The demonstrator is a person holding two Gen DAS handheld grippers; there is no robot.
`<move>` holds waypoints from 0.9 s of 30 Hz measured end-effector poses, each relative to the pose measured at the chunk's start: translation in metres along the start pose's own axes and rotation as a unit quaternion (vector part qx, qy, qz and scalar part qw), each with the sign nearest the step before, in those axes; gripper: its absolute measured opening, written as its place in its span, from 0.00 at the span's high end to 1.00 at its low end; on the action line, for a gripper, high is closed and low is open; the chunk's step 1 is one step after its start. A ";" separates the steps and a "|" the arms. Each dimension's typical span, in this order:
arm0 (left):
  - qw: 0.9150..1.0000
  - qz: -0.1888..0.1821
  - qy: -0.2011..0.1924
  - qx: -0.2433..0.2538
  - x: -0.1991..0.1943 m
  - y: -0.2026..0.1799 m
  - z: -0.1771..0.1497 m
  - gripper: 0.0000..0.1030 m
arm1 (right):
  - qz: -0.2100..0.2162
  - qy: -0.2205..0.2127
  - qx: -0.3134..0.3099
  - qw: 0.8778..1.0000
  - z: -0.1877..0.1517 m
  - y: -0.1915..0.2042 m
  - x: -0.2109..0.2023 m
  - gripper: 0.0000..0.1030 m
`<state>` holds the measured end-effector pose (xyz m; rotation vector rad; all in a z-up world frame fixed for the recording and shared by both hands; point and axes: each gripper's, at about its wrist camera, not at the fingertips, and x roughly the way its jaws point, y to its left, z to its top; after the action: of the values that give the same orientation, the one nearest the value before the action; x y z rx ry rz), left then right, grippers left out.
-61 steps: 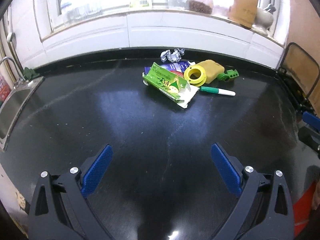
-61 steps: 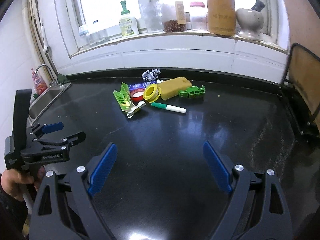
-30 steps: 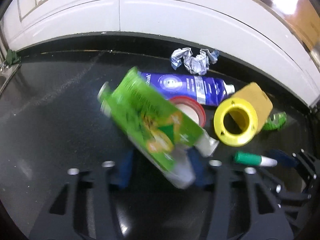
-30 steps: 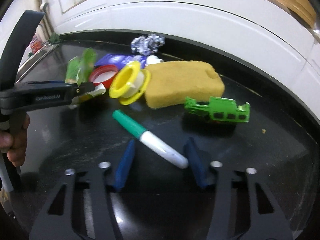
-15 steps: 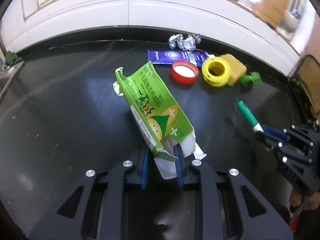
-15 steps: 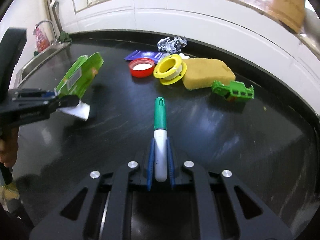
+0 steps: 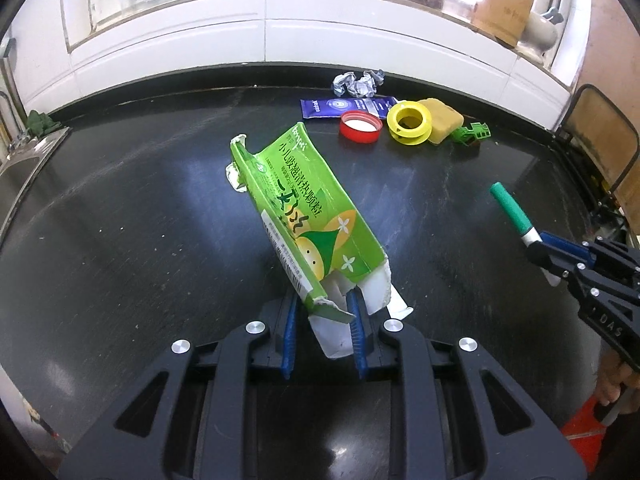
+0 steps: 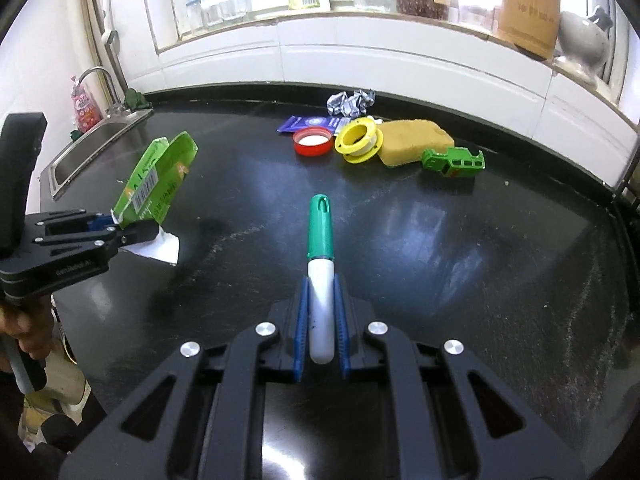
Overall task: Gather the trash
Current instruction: 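Carry the carton and marker over the black bin with both tools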
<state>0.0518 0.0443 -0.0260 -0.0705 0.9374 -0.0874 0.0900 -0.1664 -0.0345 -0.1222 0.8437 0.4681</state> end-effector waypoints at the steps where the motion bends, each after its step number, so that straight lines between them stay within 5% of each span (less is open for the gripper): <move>1: 1.000 0.001 -0.001 0.000 -0.001 0.001 -0.001 0.79 | 0.001 -0.001 0.000 1.000 0.001 0.002 -0.001 0.87; 9: 0.999 0.033 -0.029 -0.008 -0.034 0.038 -0.015 0.79 | 0.043 -0.010 -0.017 0.999 0.021 0.048 0.005 0.87; 15: 0.994 0.091 -0.048 -0.047 -0.082 0.108 -0.052 0.79 | 0.121 -0.021 -0.063 0.990 0.043 0.149 0.017 0.87; 21: 0.977 0.179 -0.052 -0.104 -0.136 0.188 -0.115 0.79 | 0.204 -0.006 -0.134 0.970 0.044 0.275 0.026 0.87; 27: 0.954 0.236 -0.023 -0.185 -0.172 0.263 -0.191 0.79 | 0.284 0.024 -0.214 0.934 0.017 0.410 0.033 0.87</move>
<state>-0.1918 0.3192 -0.0262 -0.1917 0.8923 0.5321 -0.0619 0.2160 -0.0157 -0.2946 0.8092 1.1994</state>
